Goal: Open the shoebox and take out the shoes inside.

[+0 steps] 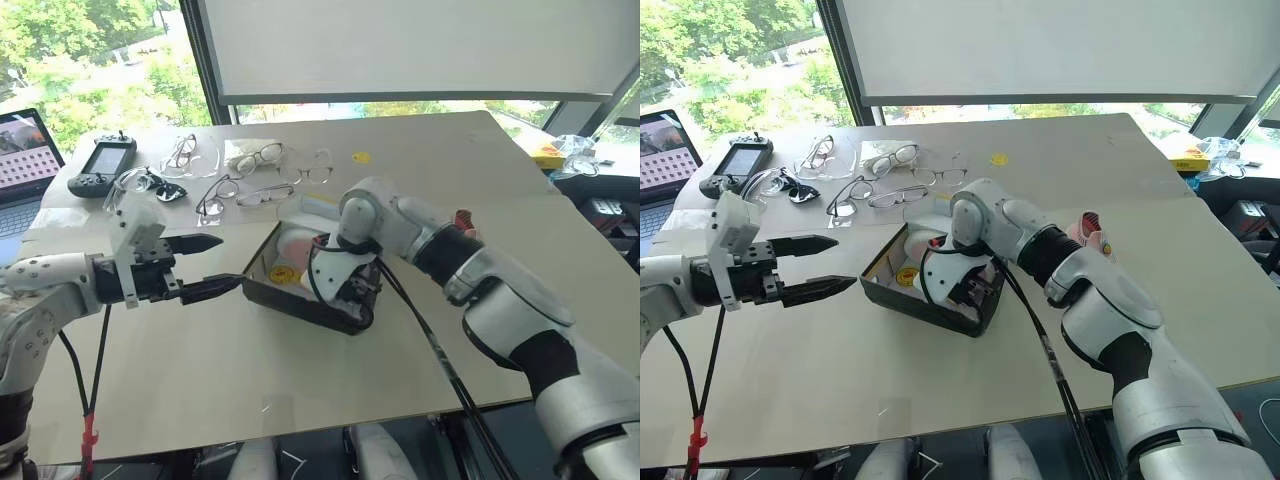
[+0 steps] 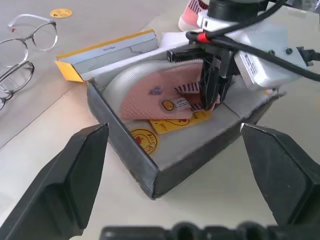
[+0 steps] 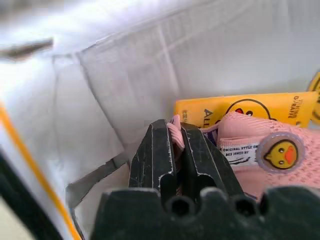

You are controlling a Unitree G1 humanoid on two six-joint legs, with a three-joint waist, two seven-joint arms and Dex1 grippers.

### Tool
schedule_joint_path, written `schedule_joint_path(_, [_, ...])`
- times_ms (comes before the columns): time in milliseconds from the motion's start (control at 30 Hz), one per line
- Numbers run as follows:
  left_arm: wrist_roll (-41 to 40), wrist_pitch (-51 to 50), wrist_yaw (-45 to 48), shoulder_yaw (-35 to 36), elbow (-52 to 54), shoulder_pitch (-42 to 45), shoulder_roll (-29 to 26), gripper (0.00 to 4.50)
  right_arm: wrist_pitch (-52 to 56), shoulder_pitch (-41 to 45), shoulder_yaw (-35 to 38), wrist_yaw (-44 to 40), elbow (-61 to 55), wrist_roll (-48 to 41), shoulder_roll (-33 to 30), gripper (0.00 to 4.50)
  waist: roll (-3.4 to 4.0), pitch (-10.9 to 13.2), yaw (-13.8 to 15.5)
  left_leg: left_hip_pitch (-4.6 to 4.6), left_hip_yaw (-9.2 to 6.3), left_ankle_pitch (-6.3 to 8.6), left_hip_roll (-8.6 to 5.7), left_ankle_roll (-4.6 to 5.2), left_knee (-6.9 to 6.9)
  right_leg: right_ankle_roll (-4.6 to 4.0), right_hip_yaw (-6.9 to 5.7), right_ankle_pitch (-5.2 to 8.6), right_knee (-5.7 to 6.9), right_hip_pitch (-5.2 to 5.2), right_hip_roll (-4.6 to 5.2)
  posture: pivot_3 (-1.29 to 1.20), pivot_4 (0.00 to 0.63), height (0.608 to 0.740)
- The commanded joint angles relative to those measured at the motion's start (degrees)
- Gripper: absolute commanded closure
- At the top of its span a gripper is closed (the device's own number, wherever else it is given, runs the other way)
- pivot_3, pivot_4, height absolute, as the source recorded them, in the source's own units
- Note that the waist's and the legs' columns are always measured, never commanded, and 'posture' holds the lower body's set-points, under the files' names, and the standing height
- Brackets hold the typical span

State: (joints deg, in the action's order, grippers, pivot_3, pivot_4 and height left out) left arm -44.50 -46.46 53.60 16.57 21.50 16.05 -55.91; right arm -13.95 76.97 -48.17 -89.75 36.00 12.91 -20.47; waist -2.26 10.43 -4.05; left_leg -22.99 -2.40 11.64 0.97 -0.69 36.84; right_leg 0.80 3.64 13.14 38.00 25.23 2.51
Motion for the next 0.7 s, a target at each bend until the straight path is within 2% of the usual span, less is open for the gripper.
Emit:
schedule_joint_path(33, [0.48,1.31,0.5,0.18,-0.11,1.61,-0.41,0.0,10.39,4.3,6.06,-2.75,-10.09,-10.47,-2.33,4.45,0.01,0.0,0.05,-0.02,-0.01,0.0,0.0,0.0,0.0,0.0,0.0,0.0,0.0,0.02,0.0,0.0,0.15,0.74])
schedule_joint_path(233, [1.45,1.78,1.19,-1.27,-1.01,2.78,-0.27,0.0,28.38,2.61,13.89,-0.15,-19.66,-17.09,-2.54,4.45,0.0,0.0,0.24,-0.03,-0.05,0.0,-0.02,0.0,0.0,0.0,-0.06,0.0,-0.03,-0.02,0.03,0.0,0.15,0.74])
schedule_joint_path(367, [2.14,1.96,1.9,-2.48,-2.04,4.39,-0.08,0.0,30.22,-0.88,14.43,5.47,-23.62,-12.5,-3.51,4.45,0.0,0.0,0.42,0.0,-0.05,0.0,-0.03,0.0,0.01,0.0,-0.08,0.0,-0.03,-0.07,0.03,0.0,0.15,0.74])
schedule_joint_path(433, [2.45,2.11,2.25,-3.02,-2.42,4.89,-0.14,0.0,34.2,-0.95,15.81,7.61,-24.0,-12.37,-2.65,4.45,0.0,0.0,0.45,-0.04,-0.04,0.0,-0.05,0.0,0.03,0.01,-0.08,0.0,-0.03,-0.06,0.03,0.0,0.15,0.74])
schedule_joint_path(567, [2.97,2.18,3.07,-4.29,-3.07,6.14,-0.09,0.0,35.22,0.98,17.5,12.43,-20.85,-8.76,-3.63,4.45,0.0,0.0,0.15,-0.07,-0.03,0.0,-0.03,0.0,0.03,0.0,-0.08,0.0,-0.02,0.01,0.01,0.0,0.15,0.74])
schedule_joint_path(700, [3.33,2.28,3.61,-5.03,-3.8,7.22,0.02,0.0,34.26,1.34,16.9,14.35,-23.14,-4.6,-5.94,4.45,0.0,0.0,0.29,-0.13,-0.03,0.0,-0.04,0.0,0.03,0.0,-0.08,0.0,-0.05,0.04,0.02,0.0,0.15,0.74])
